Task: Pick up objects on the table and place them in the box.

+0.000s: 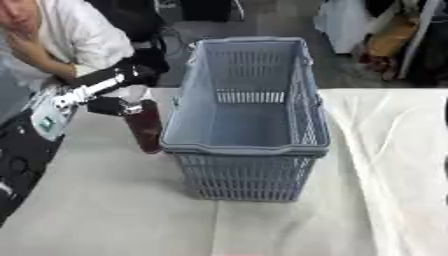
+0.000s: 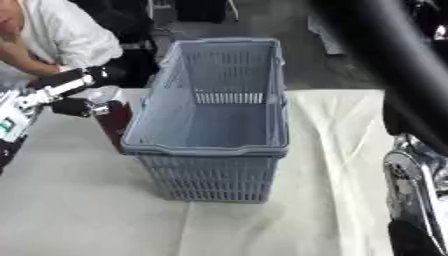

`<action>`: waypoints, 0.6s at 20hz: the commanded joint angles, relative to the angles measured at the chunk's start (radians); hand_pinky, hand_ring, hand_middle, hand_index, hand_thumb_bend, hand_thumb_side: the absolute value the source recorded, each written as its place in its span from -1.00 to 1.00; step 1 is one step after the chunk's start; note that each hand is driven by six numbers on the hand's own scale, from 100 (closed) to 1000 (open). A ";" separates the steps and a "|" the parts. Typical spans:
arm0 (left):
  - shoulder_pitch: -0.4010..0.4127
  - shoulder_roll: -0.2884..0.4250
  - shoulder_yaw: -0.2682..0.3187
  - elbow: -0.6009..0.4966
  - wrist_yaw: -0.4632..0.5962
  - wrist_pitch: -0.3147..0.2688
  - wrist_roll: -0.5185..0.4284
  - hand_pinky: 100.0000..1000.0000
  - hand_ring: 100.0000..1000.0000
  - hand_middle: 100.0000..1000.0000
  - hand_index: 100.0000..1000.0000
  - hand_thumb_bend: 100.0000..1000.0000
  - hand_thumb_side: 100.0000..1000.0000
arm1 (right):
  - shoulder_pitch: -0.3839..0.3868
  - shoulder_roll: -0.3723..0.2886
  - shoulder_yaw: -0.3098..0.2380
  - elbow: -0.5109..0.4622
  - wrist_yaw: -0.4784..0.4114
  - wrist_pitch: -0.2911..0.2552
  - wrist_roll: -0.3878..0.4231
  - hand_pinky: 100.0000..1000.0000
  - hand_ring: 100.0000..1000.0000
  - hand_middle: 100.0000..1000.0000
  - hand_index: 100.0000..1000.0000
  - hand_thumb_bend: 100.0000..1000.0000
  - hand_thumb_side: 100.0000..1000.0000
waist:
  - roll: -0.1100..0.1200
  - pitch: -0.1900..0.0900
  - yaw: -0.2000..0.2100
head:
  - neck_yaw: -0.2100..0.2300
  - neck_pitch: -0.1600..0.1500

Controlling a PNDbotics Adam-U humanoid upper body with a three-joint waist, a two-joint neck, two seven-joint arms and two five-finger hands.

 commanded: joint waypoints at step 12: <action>-0.023 0.016 0.030 0.022 -0.030 -0.009 0.011 1.00 0.90 1.00 1.00 1.00 0.43 | -0.043 0.012 0.003 -0.011 -0.009 0.000 0.012 -0.56 -0.13 0.13 0.60 -1.00 1.00 | -0.002 0.019 -0.012 | 0.020 -0.045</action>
